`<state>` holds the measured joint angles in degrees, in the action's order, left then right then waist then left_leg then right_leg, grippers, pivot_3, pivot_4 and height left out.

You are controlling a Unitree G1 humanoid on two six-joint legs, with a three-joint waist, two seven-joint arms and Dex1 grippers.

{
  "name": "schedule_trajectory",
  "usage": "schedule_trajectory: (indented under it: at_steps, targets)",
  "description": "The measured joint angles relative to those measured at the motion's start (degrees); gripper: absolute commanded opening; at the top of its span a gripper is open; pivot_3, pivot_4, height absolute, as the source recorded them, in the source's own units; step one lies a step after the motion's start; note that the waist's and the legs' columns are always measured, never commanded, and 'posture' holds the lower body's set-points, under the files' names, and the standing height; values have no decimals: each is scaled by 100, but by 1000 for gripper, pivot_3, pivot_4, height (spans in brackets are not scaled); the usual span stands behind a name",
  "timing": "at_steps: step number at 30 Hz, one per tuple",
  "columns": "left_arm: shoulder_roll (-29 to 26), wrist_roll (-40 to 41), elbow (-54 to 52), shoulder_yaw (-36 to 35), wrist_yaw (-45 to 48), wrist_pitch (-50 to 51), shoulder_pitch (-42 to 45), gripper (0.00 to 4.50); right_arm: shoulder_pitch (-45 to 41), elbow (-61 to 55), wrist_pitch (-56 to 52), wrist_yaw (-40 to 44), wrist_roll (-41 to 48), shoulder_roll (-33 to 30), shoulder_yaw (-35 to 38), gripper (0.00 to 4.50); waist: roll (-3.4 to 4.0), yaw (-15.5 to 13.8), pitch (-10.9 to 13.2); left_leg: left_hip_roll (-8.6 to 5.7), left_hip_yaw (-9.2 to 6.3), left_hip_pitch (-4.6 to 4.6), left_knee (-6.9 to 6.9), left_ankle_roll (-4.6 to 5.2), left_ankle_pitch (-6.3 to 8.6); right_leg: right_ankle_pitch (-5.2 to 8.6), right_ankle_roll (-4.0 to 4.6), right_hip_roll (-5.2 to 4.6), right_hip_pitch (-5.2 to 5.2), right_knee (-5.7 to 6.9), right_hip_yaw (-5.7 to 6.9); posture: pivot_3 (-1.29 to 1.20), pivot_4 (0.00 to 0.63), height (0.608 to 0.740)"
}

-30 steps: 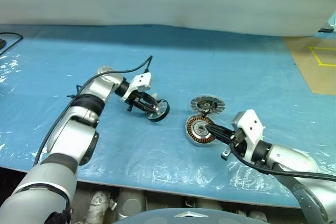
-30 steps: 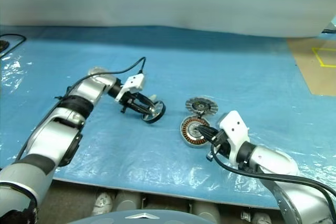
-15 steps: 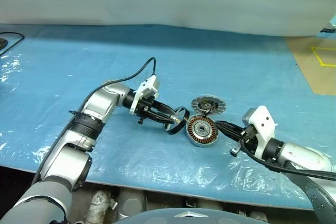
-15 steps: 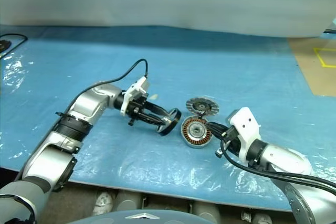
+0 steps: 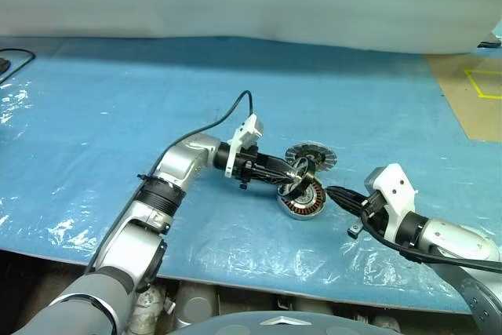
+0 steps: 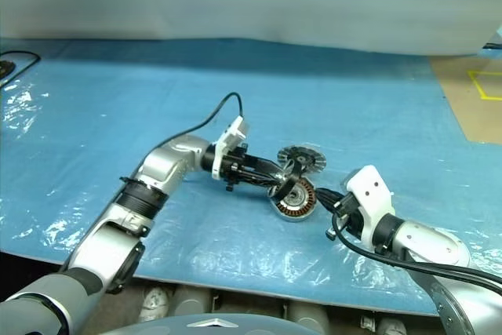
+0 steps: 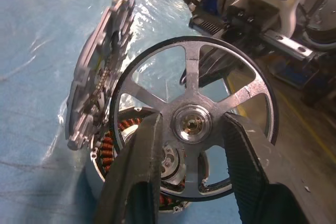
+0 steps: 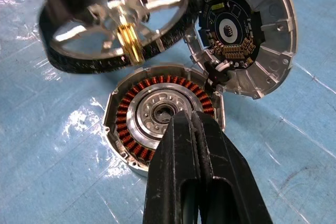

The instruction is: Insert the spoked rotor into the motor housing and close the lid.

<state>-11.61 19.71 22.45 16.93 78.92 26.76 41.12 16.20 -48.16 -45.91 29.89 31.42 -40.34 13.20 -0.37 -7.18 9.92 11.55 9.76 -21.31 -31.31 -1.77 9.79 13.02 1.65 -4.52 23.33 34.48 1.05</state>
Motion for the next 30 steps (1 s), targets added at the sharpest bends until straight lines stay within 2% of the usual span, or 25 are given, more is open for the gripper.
schedule_trajectory:
  at_steps: [8, 16, 30]
  targets:
    - [79, -470, 220, 259, -246, -407, 89, 1678, 37, 62, 166, 52, -180, -59, -54, 0, 0, -4, 0, -2, -2, 1, 0, 0, 0, 4, -8, -1, -2, 0, 0, 0, 150, 740]
    - [-70, -668, 161, 373, -185, -602, 208, 1678, 62, 155, 319, 126, -379, -58, -181, 0, 2, 7, -1, -1, -2, 5, 0, 0, 0, 1, -3, 0, -3, 2, 0, 0, 150, 740]
    - [-45, -328, -265, 344, -71, 29, 260, 1678, 26, 330, 503, 136, -603, -22, -364, 0, 3, 6, -2, -1, -2, 3, 0, 1, 0, 0, 0, 0, -3, 3, 0, 0, 150, 740]
